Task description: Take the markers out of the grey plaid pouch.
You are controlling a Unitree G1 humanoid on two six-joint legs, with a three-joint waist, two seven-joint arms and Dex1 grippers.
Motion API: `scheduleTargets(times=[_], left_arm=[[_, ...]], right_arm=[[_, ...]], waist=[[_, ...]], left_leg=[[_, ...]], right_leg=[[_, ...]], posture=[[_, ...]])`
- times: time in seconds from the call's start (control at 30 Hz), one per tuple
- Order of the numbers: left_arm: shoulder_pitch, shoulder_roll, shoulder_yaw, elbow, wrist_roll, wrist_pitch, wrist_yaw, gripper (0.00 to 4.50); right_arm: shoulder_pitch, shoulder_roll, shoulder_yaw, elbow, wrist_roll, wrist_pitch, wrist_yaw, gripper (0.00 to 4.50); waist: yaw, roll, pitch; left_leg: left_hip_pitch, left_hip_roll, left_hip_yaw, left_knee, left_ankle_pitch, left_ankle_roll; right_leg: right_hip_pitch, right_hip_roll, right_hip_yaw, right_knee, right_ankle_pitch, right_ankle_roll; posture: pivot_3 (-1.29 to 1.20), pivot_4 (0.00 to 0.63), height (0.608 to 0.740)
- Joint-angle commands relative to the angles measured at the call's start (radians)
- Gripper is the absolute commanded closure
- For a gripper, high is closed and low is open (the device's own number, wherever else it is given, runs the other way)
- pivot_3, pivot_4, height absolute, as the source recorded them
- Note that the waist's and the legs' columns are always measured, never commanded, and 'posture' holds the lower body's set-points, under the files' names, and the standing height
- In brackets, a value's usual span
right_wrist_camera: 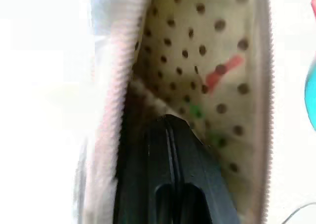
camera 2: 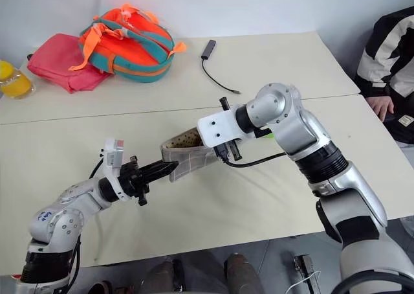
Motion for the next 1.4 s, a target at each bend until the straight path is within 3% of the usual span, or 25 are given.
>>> scheduleTargets(times=[0.03,0.13,0.5,0.63,0.77,1.17,1.27,1.4], left_arm=[[0.028,0.003,0.003,-0.017,-0.020,0.006,-0.007,4.50],[0.042,-0.018,-0.008,-0.003,0.008,-0.016,0.006,4.50],[0.072,-0.033,-0.033,-0.006,0.070,-0.081,0.004,4.50],[0.076,-0.034,-0.035,-0.003,0.075,-0.086,0.001,4.50],[0.080,-0.032,-0.042,-0.004,0.082,-0.092,-0.008,4.50],[0.083,-0.034,-0.048,-0.006,0.089,-0.101,-0.013,4.50],[0.084,-0.036,-0.051,-0.006,0.092,-0.103,-0.012,4.50],[0.087,-0.041,-0.051,-0.008,0.099,-0.110,-0.006,4.50]], right_arm=[[0.017,-0.008,0.045,-0.030,-0.056,0.046,0.017,4.47],[0.057,-0.009,0.107,0.022,-0.153,-0.007,-0.022,4.47],[0.076,0.071,0.119,0.106,-0.193,-0.040,-0.074,4.47],[0.074,0.079,0.110,0.131,-0.207,-0.049,-0.092,3.61],[0.085,0.090,0.111,0.118,-0.199,-0.046,-0.085,2.29],[0.125,0.138,0.153,0.285,-0.268,-0.145,-0.171,2.29],[0.134,0.156,0.148,0.327,-0.269,-0.148,-0.182,2.85],[0.132,0.156,0.128,0.313,-0.262,-0.158,-0.182,3.96]], waist=[[0.000,0.000,0.000],[0.001,0.000,0.000],[-0.002,0.000,0.000],[-0.002,0.000,0.000],[-0.002,0.000,0.000],[-0.009,-0.001,-0.001],[-0.017,-0.002,-0.001],[-0.025,-0.002,-0.001]], left_leg=[[0.000,0.000,0.000,0.000,0.000,0.000],[0.001,0.000,0.000,0.001,0.000,0.000],[0.001,0.000,0.001,0.006,0.000,0.000],[0.001,0.000,0.001,0.006,0.000,0.000],[0.001,0.000,0.001,0.007,0.000,0.000],[0.003,0.001,0.001,0.006,0.000,0.000],[0.005,0.001,0.001,0.007,0.000,0.000],[0.012,0.001,0.001,0.007,0.000,0.001]], right_leg=[[0.000,0.000,0.000,0.000,0.000,0.000],[0.002,0.001,0.000,-0.001,0.000,0.000],[0.003,0.002,0.001,0.000,0.000,0.000],[0.003,0.002,0.001,0.000,0.000,0.000],[0.003,0.002,0.002,0.000,0.000,0.000],[0.006,0.002,0.002,0.000,0.000,0.000],[0.009,0.002,0.002,0.000,0.000,-0.001],[0.019,0.002,0.001,-0.002,-0.001,-0.001]], posture=[[0.00,0.150,0.740],[0.00,0.150,0.740],[0.00,0.150,0.740],[0.00,0.150,0.740],[0.00,0.150,0.740],[0.00,0.150,0.740],[0.00,0.150,0.740],[0.00,0.150,0.740]])
